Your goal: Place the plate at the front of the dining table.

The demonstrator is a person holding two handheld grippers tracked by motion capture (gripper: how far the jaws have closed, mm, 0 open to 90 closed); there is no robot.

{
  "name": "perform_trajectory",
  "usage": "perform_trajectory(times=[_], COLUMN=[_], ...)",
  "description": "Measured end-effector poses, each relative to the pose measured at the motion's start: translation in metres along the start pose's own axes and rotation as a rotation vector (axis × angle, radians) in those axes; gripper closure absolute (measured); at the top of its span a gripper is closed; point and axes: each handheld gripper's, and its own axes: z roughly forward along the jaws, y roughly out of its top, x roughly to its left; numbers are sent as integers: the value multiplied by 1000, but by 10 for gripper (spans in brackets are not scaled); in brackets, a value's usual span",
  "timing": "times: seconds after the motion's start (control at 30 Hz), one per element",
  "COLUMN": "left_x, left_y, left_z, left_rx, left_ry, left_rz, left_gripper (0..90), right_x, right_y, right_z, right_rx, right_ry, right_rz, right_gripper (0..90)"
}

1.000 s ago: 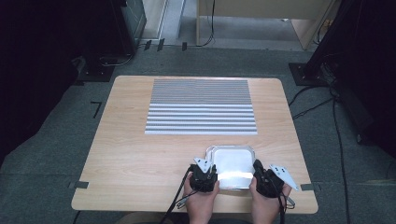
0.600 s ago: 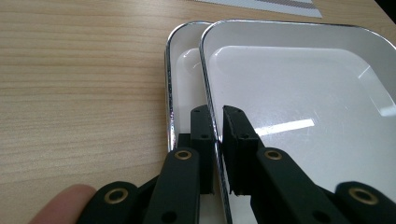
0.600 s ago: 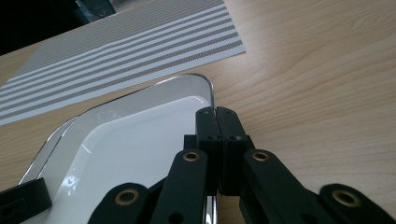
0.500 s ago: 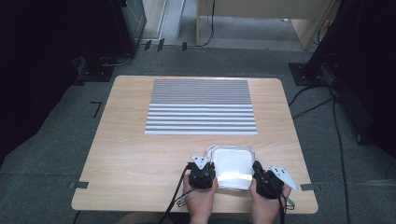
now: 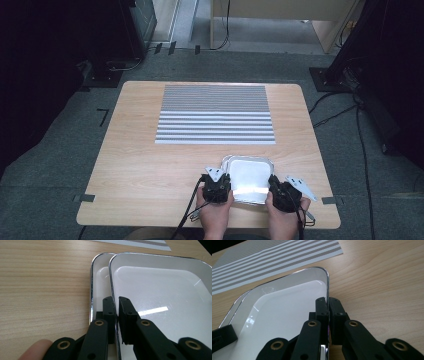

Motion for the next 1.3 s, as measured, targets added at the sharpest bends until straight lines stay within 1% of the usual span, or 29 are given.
perform_trajectory(times=[0.1,0.27,0.4,0.43,0.57,0.63,0.67,0.73,0.87,1.0,1.17,1.3], left_x=[0,0,0,1,2,6,7,9,18,29,42,52], left_y=[0,2,4,4,6,9,10,13,18,22,30,40], left_z=[0,-4,-8,-9,-14,-18,-19,-22,-26,-28,-33,-36], left_rx=[-4,-16,-35,-40,-57,-65,-72,-81,-92,-102,-127,-144], left_ry=[-7,-14,-24,-24,-25,-30,-32,-26,-21,-18,-11,2], left_rz=[-2,-5,-13,-13,-10,-11,-15,-15,-34,-54,-74,-70], left_gripper=[854,861,866,866,865,865,866,867,868,868,867,865], right_x=[1,1,0,0,5,7,8,11,22,34,51,65], right_y=[0,0,2,2,6,8,10,12,16,19,27,35], right_z=[1,0,-1,-1,-4,-5,-4,-4,-2,4,9,15], right_rx=[-14,-23,-24,-28,-40,-37,-30,-28,-35,-35,-44,-51], right_ry=[-17,-16,-1,0,9,15,25,37,46,55,67,80], right_rz=[-2,19,37,33,21,27,35,36,16,-5,-35,-58], right_gripper=[893,898,899,899,899,899,900,899,900,900,900,900])
